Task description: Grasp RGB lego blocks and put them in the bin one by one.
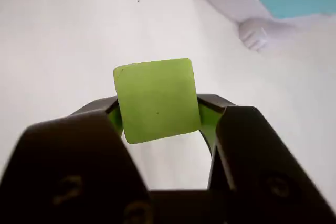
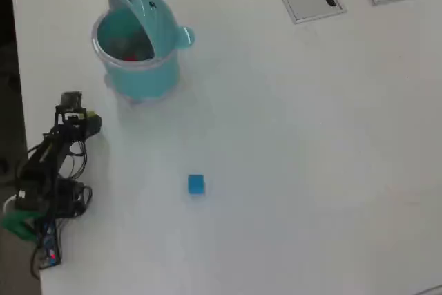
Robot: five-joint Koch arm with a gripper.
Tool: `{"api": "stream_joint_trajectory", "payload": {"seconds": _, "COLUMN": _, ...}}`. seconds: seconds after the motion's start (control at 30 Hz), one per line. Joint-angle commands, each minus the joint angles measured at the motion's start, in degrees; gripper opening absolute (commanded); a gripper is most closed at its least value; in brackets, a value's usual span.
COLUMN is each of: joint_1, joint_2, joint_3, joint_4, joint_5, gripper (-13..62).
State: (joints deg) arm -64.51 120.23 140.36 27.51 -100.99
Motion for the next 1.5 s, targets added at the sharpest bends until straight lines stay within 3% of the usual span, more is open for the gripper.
{"api": "stream_joint_trajectory", "payload": {"seconds": 0.0, "joint_1": 0.2, "joint_2": 3.3, "joint_3": -4.7, "joint_4": -4.2, "joint_5": 0.4, "gripper": 9.9}}
{"api": "stream_joint_trajectory", "payload": {"seconds": 0.7, "joint_1": -0.3, "joint_2": 2.2, "joint_3": -45.8, "joint_4": 13.2, "joint_5": 9.7, "gripper": 9.9}}
{"api": "stream_joint_trajectory", "payload": {"seconds": 0.93, "joint_1": 1.7, "joint_2": -13.4, "joint_3": -68.0, "joint_4": 14.4, "joint_5": 12.1, "gripper": 9.9}}
{"api": "stream_joint_trajectory", "payload": {"seconds": 1.4, "joint_1": 10.7, "joint_2": -36.0, "joint_3": -82.0, "joint_4": 0.7, "joint_5": 12.0, "gripper": 10.1}}
{"api": "stream_joint_trajectory", "payload": {"seconds": 1.47, "joint_1": 10.8, "joint_2": -38.5, "joint_3": -81.8, "joint_4": 0.7, "joint_5": 6.4, "gripper": 17.8}}
